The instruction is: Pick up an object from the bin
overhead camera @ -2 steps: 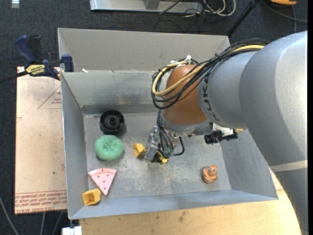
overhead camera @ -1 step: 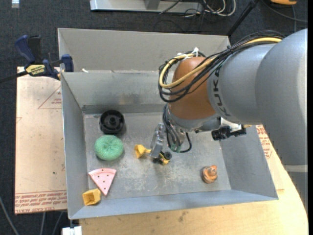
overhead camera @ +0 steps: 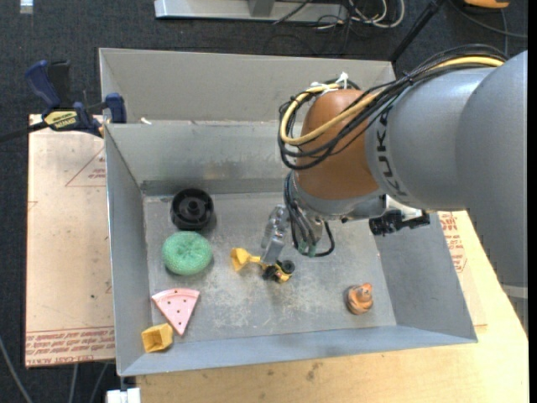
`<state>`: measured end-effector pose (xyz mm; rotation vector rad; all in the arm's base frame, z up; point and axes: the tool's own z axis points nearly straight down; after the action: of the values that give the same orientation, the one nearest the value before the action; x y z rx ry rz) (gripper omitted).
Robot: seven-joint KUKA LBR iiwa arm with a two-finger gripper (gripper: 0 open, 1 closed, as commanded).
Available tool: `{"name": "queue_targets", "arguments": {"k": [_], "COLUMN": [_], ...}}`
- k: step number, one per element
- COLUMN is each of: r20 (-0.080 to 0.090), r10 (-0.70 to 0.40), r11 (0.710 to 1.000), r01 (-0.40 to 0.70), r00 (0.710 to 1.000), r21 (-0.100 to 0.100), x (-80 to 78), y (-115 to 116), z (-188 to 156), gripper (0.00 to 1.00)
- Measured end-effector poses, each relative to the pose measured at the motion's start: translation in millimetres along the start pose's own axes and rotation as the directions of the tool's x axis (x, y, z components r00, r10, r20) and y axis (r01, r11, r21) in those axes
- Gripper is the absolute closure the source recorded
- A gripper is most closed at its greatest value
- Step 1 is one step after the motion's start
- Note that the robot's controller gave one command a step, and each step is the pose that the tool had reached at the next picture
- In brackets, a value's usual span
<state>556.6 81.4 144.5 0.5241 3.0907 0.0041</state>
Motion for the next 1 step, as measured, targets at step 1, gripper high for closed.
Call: {"name": "queue_targets", "arguments": {"k": [1], "r20": [-0.004], "r10": [-0.023], "r11": [1.0], "r01": [0.023], "r00": [1.0], "r21": [0.003], "x": [21.1], "y": [-27.8], "z": [-36.1], "gripper": [0.0]}}
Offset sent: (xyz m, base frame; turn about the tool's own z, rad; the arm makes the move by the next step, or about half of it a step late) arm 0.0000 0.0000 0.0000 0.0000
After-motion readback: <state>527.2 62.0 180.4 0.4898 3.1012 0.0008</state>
